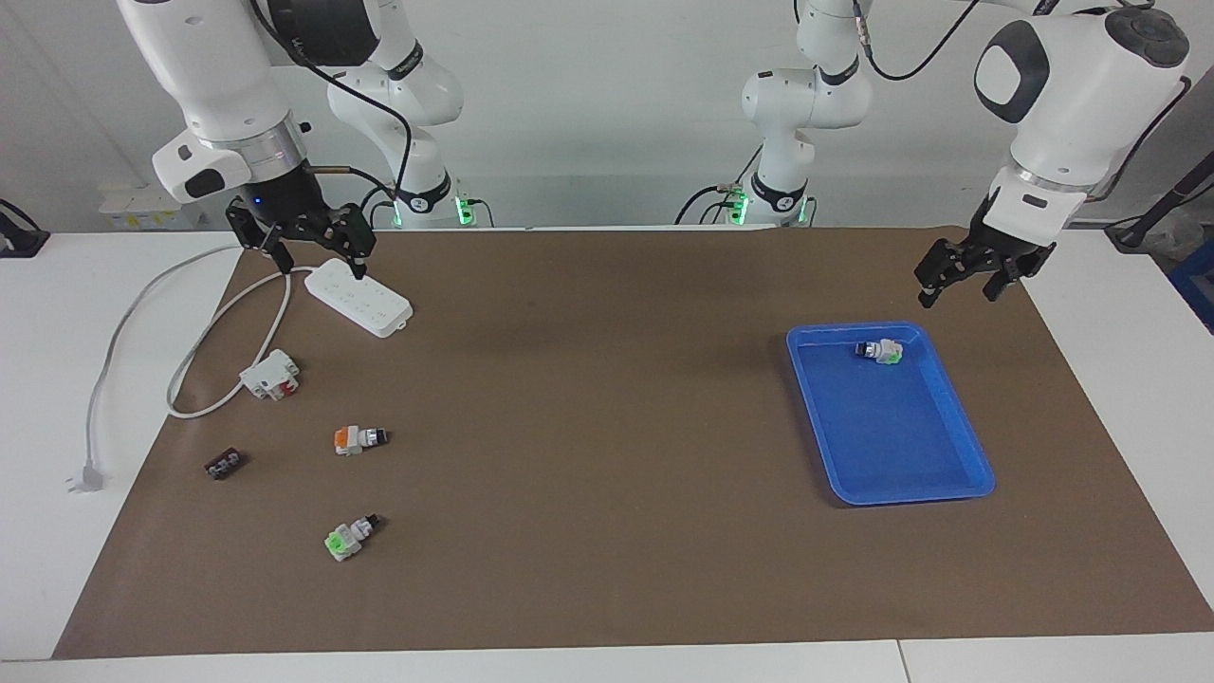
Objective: Turn and place switch with both arms
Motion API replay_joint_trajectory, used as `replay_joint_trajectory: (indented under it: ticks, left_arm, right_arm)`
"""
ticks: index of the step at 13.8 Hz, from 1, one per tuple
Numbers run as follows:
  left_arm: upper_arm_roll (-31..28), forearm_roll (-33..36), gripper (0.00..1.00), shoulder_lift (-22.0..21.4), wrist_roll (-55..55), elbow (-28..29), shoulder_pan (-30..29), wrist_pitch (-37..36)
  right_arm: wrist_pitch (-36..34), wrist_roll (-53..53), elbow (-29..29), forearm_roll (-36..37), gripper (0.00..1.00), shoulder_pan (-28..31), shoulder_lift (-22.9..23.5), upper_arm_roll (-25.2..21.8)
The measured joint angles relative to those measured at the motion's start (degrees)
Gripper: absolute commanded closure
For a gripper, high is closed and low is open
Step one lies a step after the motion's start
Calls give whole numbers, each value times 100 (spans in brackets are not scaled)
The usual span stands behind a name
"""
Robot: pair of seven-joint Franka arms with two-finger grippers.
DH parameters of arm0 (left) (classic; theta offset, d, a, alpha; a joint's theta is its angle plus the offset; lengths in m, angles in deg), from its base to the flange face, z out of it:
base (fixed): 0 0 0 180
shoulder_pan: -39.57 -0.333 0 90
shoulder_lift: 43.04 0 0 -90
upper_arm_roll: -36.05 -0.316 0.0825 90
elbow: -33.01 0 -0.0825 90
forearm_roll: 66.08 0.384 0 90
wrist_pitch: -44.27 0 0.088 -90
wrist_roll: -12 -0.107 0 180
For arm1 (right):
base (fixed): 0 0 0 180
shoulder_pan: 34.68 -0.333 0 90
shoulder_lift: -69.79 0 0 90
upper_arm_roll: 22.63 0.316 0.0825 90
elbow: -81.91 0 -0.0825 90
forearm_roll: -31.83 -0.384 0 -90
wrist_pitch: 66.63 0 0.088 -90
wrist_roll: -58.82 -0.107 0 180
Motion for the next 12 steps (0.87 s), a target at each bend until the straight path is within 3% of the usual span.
replay_joint_trajectory:
  ticks: [12]
  left_arm:
    - [0, 0, 0, 0, 0, 0, 0, 0]
  right_arm:
    - [-60, -4, -3, 0, 0, 8, 0, -11]
